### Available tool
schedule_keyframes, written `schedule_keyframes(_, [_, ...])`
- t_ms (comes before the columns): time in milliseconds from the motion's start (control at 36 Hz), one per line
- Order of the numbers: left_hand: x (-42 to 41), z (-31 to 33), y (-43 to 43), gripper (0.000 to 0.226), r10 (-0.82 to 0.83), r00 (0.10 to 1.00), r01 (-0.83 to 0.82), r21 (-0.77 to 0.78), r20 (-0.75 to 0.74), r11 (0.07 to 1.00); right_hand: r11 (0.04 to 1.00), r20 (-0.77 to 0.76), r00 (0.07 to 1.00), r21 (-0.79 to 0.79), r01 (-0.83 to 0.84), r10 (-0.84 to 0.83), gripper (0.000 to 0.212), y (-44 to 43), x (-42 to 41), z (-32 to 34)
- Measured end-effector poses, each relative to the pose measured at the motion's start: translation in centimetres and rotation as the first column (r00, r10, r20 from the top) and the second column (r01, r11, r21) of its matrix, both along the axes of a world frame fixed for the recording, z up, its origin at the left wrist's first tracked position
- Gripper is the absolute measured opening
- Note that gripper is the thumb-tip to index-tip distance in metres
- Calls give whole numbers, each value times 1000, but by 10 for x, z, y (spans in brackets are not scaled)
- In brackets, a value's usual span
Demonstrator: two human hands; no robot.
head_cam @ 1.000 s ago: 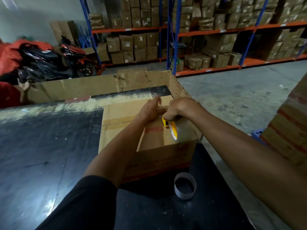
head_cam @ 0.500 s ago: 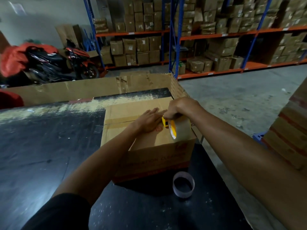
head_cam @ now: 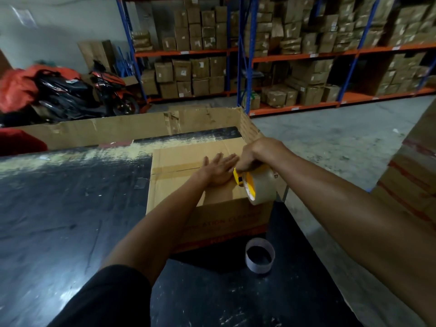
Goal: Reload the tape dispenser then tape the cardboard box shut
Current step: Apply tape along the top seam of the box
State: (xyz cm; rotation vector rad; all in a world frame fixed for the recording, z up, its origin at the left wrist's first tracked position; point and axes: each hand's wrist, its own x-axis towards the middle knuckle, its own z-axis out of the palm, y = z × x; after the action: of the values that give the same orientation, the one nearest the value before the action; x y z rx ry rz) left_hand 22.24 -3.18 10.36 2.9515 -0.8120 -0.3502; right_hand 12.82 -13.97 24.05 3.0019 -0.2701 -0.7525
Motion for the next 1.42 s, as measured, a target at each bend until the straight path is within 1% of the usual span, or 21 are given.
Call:
schedule_keyframes(83, [1,-3,0,62,20,1000,-20,14,6,1000,1000,13,1000,0,9,-9,73,-2,-7,2])
schedule_keyframes(139, [-1,-1,-1,62,21,1000,-21,11,-7,1000,1000,-11,1000,-3,17,-17,73,-6,-12,3])
schedule_keyframes(250, [-4,2,-2,65,23,1000,-23,18,-2,1000,1000,-41,999,-9,29,-30,79,-14,-18,3])
schedule_keyframes(333, [-5,2,-3,66,23,1000,-23,3,4,1000,999,-21,1000,-32,21,-22,73,-9,-23,0])
schedule_keyframes(417, [-11,6,-5,67,-27,1000,27,-14,1,1000,999,-16,999,-14,29,-30,73,-8,-24,3])
schedule_keyframes(500, [-15,5,-6,69,-17,999,18,10,-28,1000,998,-50,997,9,58,-58,74,-8,-24,8])
schedule_keyframes(556, [-13,3,-6,70,-6,1000,7,32,-13,999,999,-27,998,-5,49,-49,74,-6,-26,8])
schedule_keyframes(611, [-13,2,-5,70,-1,999,1,29,-33,1000,999,-13,999,-9,45,-46,77,-8,-29,3])
schedule_keyframes(722, [-13,6,-6,72,2,1000,-1,17,-30,1000,998,-71,996,-33,50,-53,78,-12,-31,-4])
schedule_keyframes(750, [-14,7,-7,72,7,999,-6,25,-39,1000,998,-63,997,-37,46,-48,80,-13,-32,-5])
schedule_keyframes(861, [-21,10,-13,71,-4,1000,5,67,-17,998,998,5,1000,-57,-9,9,75,-8,-38,3])
schedule_keyframes(944, [-32,4,-13,64,-71,997,72,57,-19,996,999,-37,999,13,33,-33,68,-10,-41,10])
schedule_keyframes(1000, [-36,0,-11,61,-80,997,80,44,-4,996,999,-31,999,27,42,-41,65,-11,-44,11])
schedule_keyframes(1111, [-37,4,-11,63,-80,997,80,65,-6,995,1000,5,1000,-22,-2,2,73,-11,-49,5])
schedule_keyframes(1139, [-38,4,-11,63,-83,997,83,67,-4,994,1000,-6,1000,-28,-1,1,76,-12,-51,4])
schedule_keyframes(1222, [-39,3,-11,61,-90,996,88,75,22,993,999,-23,999,6,33,-33,82,-19,-59,3])
schedule_keyframes(1278, [-38,4,-11,62,-87,996,86,77,14,993,999,-16,999,21,50,-49,80,-24,-64,4])
schedule_keyframes(1333, [-39,4,-13,65,-95,995,94,90,6,992,999,0,999,29,35,-35,74,-27,-66,0])
schedule_keyframes(1417, [-37,2,-13,72,-95,995,93,99,17,991,1000,30,999,11,16,-17,79,-27,-67,-8])
